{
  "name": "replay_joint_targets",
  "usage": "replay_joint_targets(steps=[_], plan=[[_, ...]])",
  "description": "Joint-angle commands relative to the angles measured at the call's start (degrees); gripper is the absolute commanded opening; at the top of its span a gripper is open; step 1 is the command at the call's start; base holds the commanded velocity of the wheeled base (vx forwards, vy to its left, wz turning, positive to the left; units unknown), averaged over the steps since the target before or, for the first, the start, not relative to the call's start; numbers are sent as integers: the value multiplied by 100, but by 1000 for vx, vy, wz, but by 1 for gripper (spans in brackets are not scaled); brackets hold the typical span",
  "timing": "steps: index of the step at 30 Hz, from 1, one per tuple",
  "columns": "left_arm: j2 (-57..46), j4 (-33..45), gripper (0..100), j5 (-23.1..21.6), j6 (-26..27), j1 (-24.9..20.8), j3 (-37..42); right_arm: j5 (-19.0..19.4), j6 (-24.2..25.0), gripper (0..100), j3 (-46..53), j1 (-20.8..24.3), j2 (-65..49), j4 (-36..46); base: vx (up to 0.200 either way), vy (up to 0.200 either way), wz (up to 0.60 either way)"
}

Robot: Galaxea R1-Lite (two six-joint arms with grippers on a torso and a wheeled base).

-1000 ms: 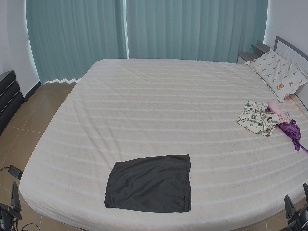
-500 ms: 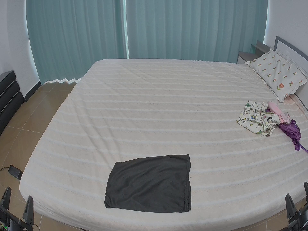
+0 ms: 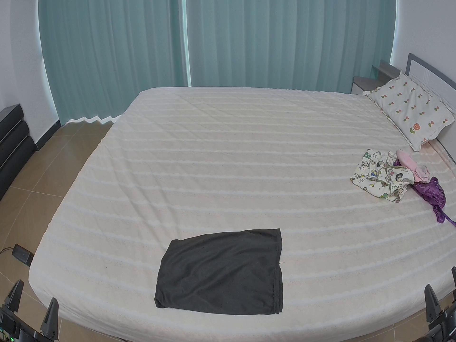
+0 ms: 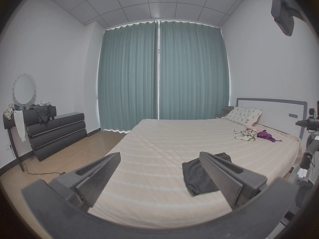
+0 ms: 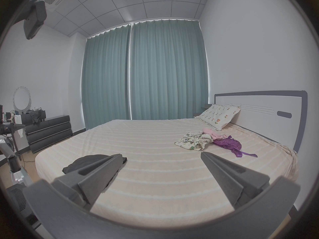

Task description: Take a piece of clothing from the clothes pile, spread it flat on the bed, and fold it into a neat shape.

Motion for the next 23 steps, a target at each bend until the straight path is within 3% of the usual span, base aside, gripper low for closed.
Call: replay_joint_targets(steps=[1, 23], plan=[[-71, -1, 100, 9, 0, -1, 90, 18, -75, 100, 84, 2, -59, 37, 0, 0, 0], [-71, -1, 100, 9, 18, -1, 90, 9, 21, 100, 101, 2, -59, 2, 0, 0, 0]])
